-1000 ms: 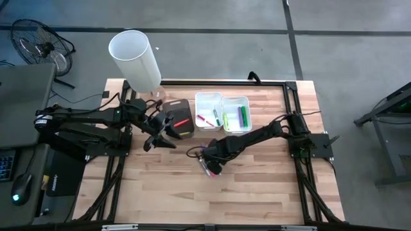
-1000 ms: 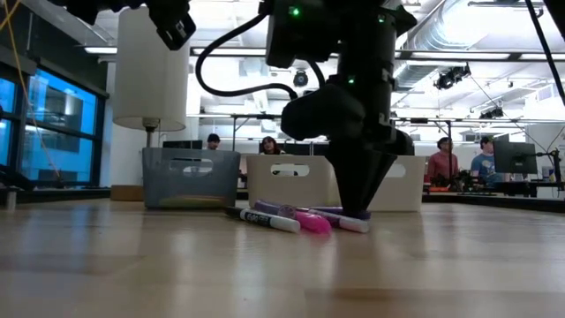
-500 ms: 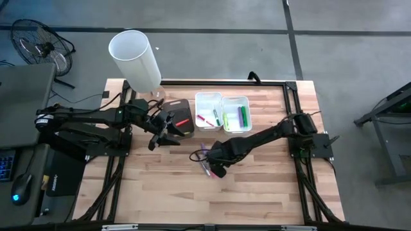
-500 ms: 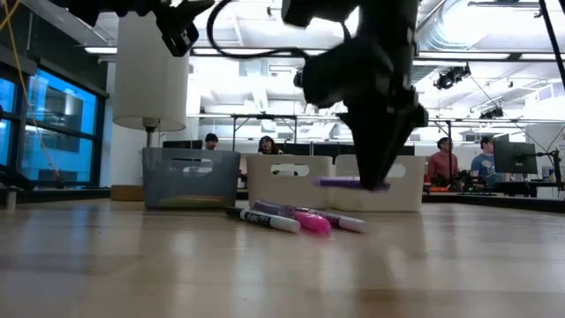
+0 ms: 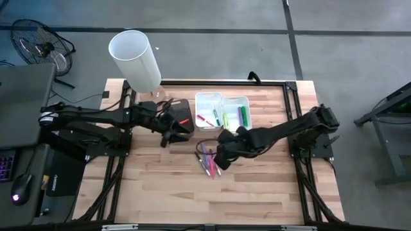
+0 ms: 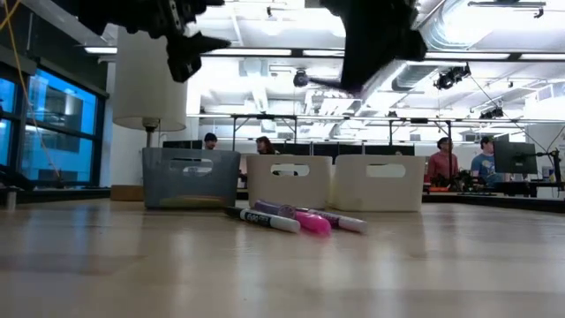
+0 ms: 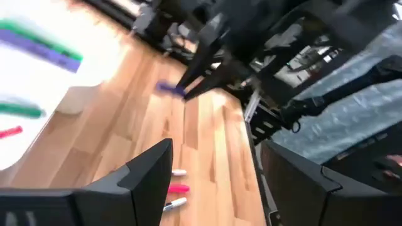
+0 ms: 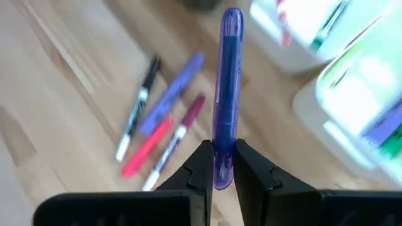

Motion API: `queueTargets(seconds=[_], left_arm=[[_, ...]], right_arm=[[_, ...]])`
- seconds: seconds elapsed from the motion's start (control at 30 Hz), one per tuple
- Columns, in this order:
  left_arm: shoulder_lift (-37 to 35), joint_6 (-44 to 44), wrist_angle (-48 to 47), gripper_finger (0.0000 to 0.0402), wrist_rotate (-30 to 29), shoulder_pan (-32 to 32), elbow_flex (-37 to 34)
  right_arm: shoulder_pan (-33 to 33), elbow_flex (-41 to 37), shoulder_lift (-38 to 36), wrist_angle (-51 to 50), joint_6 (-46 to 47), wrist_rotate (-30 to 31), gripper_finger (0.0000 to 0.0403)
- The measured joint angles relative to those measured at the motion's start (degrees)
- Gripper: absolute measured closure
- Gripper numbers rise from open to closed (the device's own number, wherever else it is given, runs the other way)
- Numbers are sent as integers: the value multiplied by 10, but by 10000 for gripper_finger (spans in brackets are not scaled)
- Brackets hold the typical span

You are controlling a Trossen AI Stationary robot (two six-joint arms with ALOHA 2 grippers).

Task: Pick & Place Markers
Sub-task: Put the purple pen into the black bin

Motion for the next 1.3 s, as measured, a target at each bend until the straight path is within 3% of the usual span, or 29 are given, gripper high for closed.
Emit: queueTargets(seconds=[0.17, 0.5, 0.9, 1.3], left_arm=[[27, -42, 35, 163, -5, 0, 0], [98, -67, 268, 163, -7, 0, 0], [155, -67, 328, 163, -12, 0, 13], [174, -23, 327, 164, -30, 0, 60]], right_arm=[[2, 1, -37, 43, -21, 46, 366], [2, 1, -48, 166, -75, 62, 362], [-12, 1, -48, 259, -94, 88, 360], [-24, 1, -48, 272, -105, 57, 361]])
